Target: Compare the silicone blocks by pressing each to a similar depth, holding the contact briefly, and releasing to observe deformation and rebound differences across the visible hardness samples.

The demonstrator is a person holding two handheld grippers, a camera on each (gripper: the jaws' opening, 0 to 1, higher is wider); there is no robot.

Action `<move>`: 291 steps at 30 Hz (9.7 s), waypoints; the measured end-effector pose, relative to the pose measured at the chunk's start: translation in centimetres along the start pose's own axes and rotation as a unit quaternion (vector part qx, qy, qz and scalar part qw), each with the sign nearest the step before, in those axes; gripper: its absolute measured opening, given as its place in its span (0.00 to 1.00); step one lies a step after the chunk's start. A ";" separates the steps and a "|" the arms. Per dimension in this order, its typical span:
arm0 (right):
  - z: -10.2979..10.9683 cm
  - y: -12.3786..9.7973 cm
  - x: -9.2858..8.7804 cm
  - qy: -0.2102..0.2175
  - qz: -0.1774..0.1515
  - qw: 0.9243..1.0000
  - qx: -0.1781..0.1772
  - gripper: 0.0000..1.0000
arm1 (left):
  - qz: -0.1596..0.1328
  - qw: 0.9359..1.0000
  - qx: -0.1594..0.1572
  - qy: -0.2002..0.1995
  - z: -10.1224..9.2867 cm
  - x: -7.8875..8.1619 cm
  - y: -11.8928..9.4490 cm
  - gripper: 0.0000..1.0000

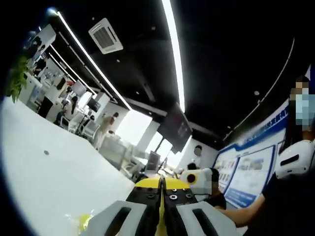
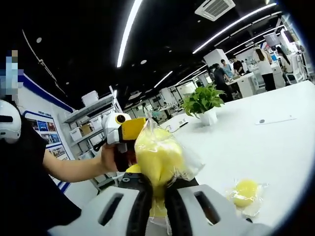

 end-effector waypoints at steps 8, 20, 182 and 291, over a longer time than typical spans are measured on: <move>0.2 -0.3 0.0 -0.004 0.005 1.000 -0.003 0.05 | -0.003 1.000 -0.002 -0.004 -0.2 -0.1 0.1 0.00; 0.3 -0.5 -0.6 0.011 0.001 1.000 -0.003 0.05 | -0.006 1.000 0.007 0.002 -0.5 -0.7 0.1 0.00; -7.2 -10.6 -14.3 -0.060 0.104 0.912 -0.392 0.61 | 0.163 0.933 0.309 0.091 9.2 -10.9 -9.0 0.73; -7.8 -9.0 -16.6 -0.046 0.124 0.918 -0.373 0.74 | 0.239 0.929 0.284 0.007 16.3 -13.5 3.7 0.73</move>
Point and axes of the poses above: the point that each gripper's makers call its tool centre point, and the gripper's own axes: y roughly forward along the fingers, z roughly to its left, x roughly out of its top, the point moved 7 cm from there along -y, roughly backward along the fingers, and after that the axes turned 7 degrees about z, right-handed, at the moved point
